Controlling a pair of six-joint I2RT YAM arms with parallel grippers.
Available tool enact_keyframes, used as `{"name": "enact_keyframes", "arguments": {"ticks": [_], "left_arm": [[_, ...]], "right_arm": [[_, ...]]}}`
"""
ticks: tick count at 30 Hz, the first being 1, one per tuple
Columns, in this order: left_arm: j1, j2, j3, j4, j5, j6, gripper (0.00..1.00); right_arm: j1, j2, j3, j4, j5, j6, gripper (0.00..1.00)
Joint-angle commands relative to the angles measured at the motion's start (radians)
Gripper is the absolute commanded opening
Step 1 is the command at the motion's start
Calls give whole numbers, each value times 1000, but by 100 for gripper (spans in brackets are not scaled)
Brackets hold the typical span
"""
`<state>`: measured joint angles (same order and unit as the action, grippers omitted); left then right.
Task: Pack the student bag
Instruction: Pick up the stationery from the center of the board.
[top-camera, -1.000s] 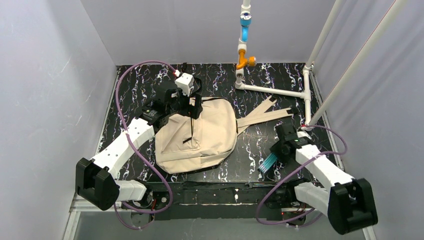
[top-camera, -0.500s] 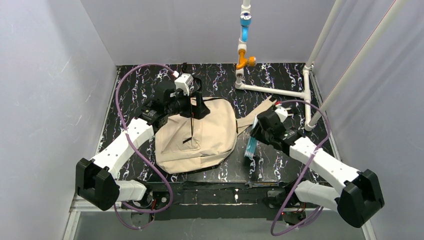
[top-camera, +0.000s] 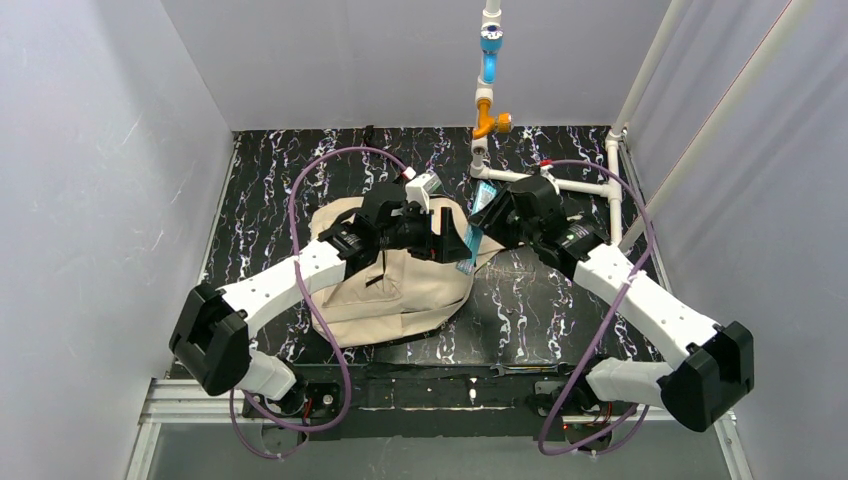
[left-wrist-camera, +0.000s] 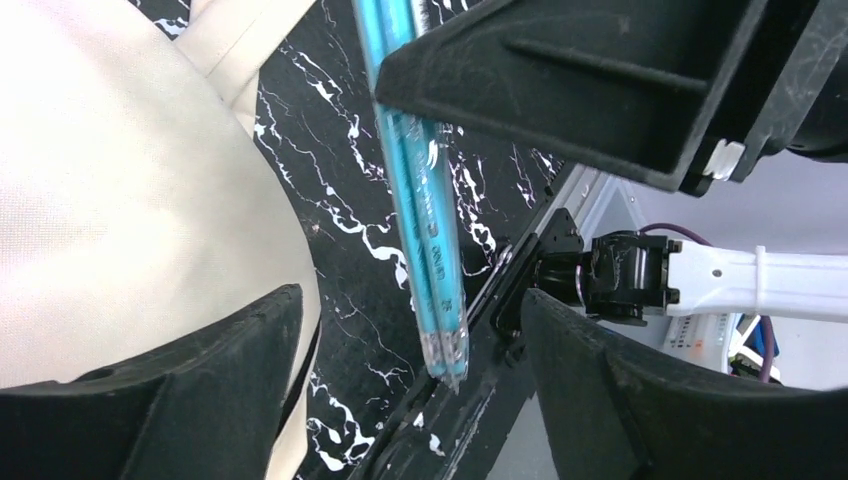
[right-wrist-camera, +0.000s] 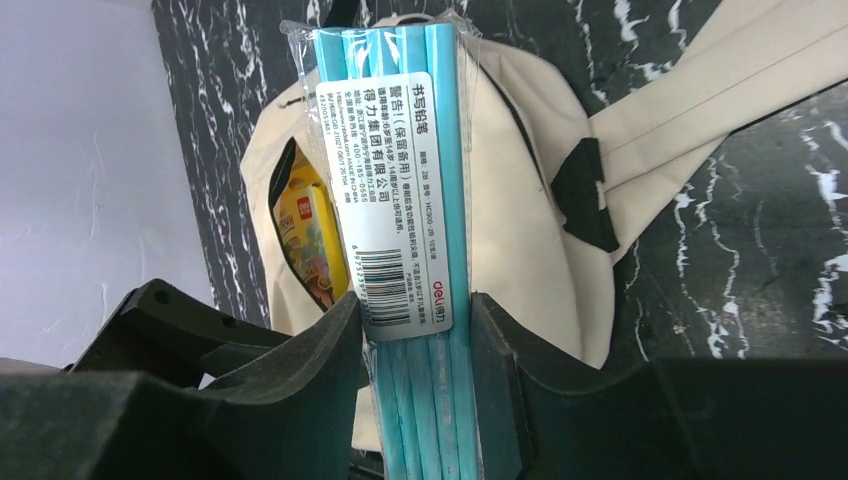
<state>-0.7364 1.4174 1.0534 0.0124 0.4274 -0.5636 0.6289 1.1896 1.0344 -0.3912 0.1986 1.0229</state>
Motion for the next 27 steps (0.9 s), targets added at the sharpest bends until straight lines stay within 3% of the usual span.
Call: {"name": "enact_keyframes", "arguments": {"ticks": [1,7,14,20,24,25,27], "left_arm": [[-9,0,-12,18,-44,-20,72],[-10,16,-3,-3,-68,-13,46],[-10,37,-15,38,-12,-71,42],[-8,70,3,42,56,-96,27],[14,50,-7,46,74,-103,16],[25,44,-6,45,94,-104,13],[56,27,-9,44,136,-118,7]], "right_arm": [[1,40,55,68,-94,30,32],[2,26,40,85,-91,38,35],[2,35,44,95,-99,32,36],[2,28,55,104,-108,-12,41],[2,39,80,102,-162,-120,67],[-4,46,96,98,-185,-180,75],[-33,67,141,67,-284,-331,84]]}}
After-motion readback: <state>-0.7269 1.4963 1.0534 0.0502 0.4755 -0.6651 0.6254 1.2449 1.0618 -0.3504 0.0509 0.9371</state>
